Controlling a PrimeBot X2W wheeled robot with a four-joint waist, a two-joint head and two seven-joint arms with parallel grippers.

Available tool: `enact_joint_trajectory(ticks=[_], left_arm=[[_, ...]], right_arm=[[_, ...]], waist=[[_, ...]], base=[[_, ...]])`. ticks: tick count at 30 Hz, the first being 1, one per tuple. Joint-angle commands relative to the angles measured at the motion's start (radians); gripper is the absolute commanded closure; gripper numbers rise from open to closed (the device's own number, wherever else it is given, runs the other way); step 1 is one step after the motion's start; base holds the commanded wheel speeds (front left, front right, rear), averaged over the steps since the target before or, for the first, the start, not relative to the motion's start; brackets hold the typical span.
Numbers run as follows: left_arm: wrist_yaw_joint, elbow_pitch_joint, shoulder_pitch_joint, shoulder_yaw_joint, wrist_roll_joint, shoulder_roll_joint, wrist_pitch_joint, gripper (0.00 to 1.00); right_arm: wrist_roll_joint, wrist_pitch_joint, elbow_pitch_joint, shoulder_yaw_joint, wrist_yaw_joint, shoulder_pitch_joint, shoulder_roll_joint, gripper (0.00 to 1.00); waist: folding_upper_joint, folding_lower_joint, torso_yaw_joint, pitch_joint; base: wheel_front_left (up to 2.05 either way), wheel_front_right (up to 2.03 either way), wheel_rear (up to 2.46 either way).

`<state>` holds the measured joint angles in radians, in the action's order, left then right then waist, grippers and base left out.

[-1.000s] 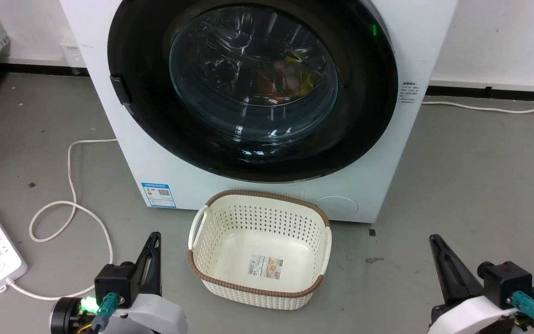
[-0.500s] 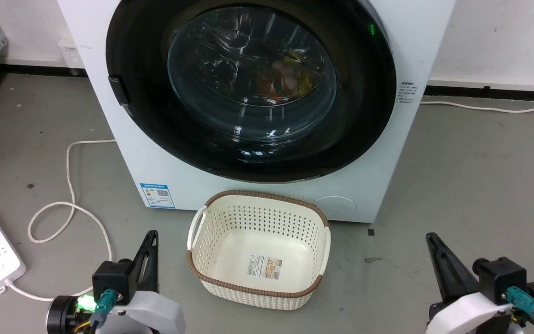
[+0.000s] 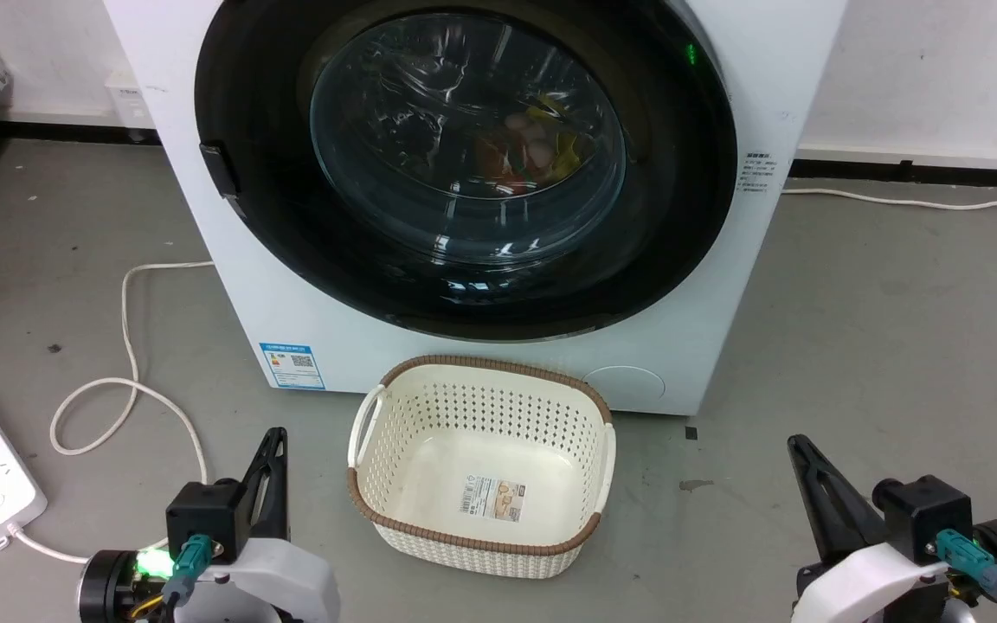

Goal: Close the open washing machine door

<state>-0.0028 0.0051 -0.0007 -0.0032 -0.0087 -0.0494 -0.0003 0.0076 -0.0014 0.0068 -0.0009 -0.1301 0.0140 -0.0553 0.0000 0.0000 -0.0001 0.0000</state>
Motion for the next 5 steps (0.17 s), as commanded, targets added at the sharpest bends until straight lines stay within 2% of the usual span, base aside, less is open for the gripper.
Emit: enact_joint_trajectory(ticks=[1, 5], left_arm=[[0.003, -0.005, 0.001, 0.003, 0.009, -0.001, 0.000, 1.00], [0.003, -0.005, 0.001, 0.003, 0.009, -0.001, 0.000, 1.00]], right_arm=[[-0.008, 0.001, -0.007, 0.001, -0.001, -0.014, 0.005, 1.00], [-0.008, 0.001, -0.007, 0.001, -0.001, -0.014, 0.005, 1.00]], waist=[[0.0000, 0.0000, 0.000, 0.000], [0.0000, 0.0000, 0.000, 0.000]], base=[[0.00, 0.00, 0.00], [0.00, 0.00, 0.00]])
